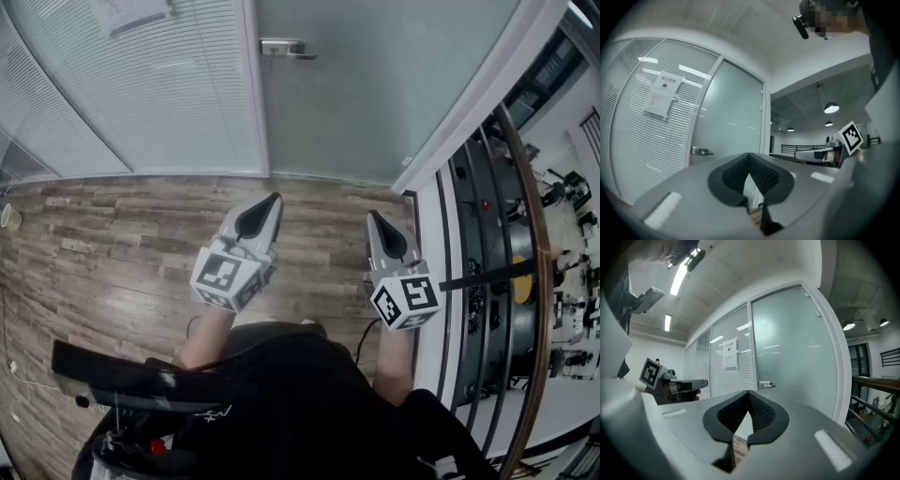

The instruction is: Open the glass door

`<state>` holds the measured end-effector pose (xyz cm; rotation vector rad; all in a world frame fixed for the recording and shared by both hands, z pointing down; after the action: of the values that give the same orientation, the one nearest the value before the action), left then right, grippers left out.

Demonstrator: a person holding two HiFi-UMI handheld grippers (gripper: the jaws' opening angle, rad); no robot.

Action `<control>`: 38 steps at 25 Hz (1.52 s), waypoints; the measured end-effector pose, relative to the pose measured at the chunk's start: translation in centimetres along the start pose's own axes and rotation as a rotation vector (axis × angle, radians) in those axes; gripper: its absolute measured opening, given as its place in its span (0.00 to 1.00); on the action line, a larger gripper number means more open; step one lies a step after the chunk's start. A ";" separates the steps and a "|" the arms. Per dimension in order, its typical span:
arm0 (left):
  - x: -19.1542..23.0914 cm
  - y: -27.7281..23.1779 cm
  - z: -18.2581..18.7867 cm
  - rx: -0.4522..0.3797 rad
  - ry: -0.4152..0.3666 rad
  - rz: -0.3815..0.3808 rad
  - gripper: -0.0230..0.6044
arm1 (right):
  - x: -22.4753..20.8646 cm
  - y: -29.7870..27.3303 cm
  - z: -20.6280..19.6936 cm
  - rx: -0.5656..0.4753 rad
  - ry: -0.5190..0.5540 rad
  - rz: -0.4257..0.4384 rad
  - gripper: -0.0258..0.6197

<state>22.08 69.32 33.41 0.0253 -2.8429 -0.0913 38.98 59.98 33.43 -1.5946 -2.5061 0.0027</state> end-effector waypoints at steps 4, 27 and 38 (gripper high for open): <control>0.0 -0.4 0.3 0.001 -0.001 0.002 0.03 | -0.3 -0.2 0.2 0.001 -0.001 0.006 0.04; -3.6 -1.4 -1.2 0.015 -0.029 0.013 0.03 | -2.9 2.7 -1.8 -0.005 -0.041 0.031 0.04; -5.6 -1.4 -2.1 0.014 -0.035 0.042 0.03 | -3.2 3.7 -3.1 0.007 -0.058 0.114 0.04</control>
<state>28.10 67.93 33.70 -0.0339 -2.8773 -0.0628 44.07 58.43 35.65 -1.7568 -2.4498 0.0736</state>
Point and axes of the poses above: the fingertips, and each gripper's own axes: y backward along the fingers, x to its left, z out of its top, the point moved 3 cm from there along y, backward along the fingers, and after that the axes turned 11 degrees about y, right-handed, at the moved point
